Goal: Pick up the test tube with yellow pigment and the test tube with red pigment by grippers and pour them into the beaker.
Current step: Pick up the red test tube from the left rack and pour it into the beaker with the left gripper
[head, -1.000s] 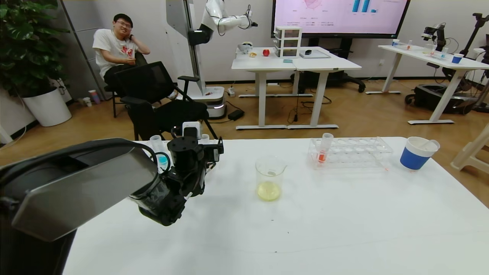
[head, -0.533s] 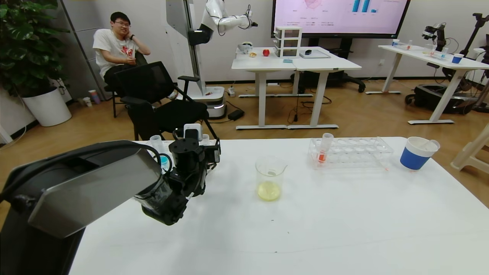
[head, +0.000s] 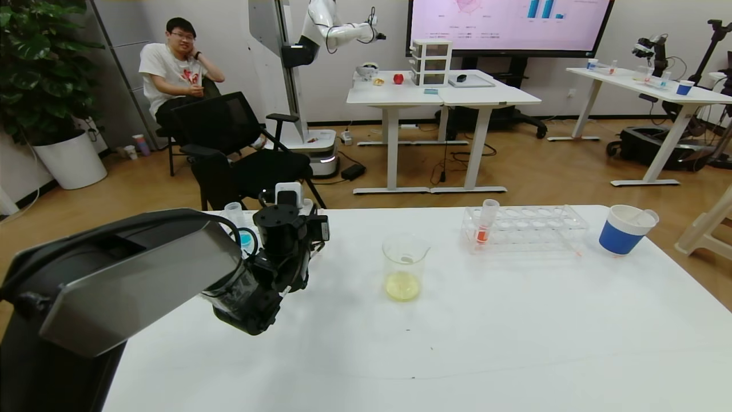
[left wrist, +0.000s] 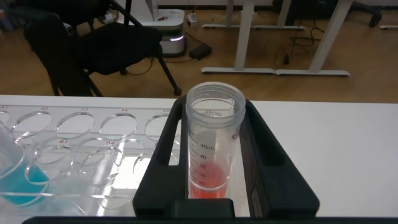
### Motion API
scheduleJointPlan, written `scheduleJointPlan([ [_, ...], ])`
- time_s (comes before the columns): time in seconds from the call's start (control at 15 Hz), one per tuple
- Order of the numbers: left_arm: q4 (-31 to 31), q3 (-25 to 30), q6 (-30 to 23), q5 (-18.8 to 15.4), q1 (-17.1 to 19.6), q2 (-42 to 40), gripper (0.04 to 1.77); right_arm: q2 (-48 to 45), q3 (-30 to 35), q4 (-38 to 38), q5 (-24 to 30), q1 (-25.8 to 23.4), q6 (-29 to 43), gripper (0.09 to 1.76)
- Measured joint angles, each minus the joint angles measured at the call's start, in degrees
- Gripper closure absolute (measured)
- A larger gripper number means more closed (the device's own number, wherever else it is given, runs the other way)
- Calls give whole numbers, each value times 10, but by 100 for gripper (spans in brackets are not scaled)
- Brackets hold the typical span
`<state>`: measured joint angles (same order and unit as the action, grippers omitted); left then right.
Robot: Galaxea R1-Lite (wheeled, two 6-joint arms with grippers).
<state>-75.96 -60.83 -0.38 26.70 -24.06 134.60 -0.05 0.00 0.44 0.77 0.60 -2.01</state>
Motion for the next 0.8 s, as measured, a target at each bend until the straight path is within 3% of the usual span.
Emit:
scheduleJointPlan([
  [0.47,104,-42,8,-2,0,-67,130,0,0,0,0,0,0,11],
  [0.8,108,-44,17,-11,-2,-92,130,0,0,0,0,0,0,11],
])
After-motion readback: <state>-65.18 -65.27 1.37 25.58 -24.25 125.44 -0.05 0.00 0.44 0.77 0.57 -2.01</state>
